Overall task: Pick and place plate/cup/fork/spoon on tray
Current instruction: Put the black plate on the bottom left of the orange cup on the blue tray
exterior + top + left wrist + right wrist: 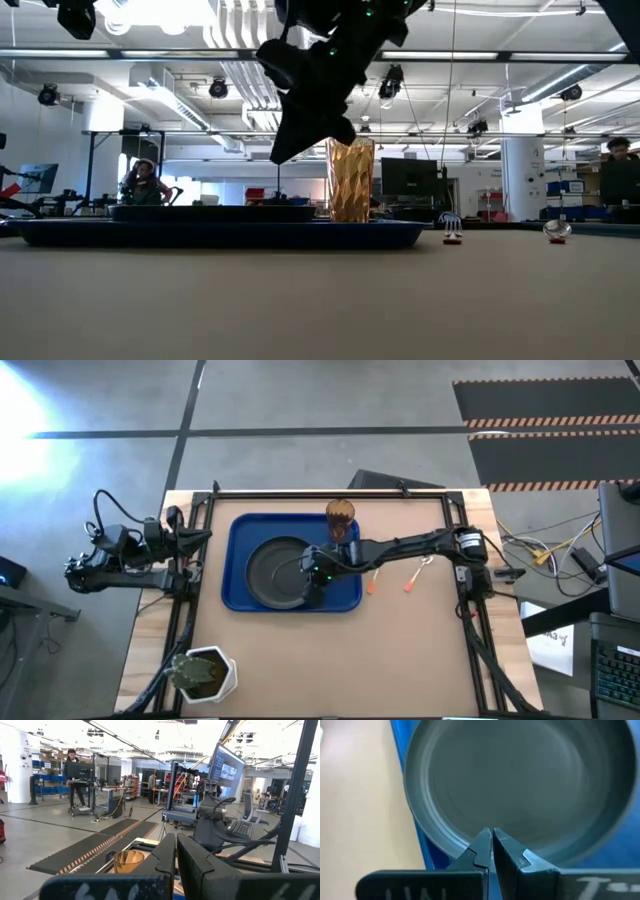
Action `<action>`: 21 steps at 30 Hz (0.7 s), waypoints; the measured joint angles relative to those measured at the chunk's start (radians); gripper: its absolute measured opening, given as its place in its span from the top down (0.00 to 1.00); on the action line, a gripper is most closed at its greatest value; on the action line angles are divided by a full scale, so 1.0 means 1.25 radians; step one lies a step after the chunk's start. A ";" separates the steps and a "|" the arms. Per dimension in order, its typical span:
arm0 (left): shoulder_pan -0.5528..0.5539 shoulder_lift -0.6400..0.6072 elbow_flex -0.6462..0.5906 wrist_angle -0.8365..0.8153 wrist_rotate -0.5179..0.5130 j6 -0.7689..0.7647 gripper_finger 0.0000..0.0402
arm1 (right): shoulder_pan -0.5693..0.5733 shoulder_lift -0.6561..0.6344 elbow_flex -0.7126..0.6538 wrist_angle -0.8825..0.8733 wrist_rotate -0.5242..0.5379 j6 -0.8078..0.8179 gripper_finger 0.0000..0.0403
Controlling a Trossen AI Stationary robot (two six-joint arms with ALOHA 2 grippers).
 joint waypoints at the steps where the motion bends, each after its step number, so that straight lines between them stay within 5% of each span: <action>1: 0.000 0.000 0.000 0.000 0.000 0.000 1.00 | -0.001 0.010 0.007 0.001 -0.010 -0.003 0.98; 21: 0.000 0.000 -0.001 0.000 0.000 0.000 1.00 | -0.001 0.080 0.011 -0.015 -0.035 -0.006 0.98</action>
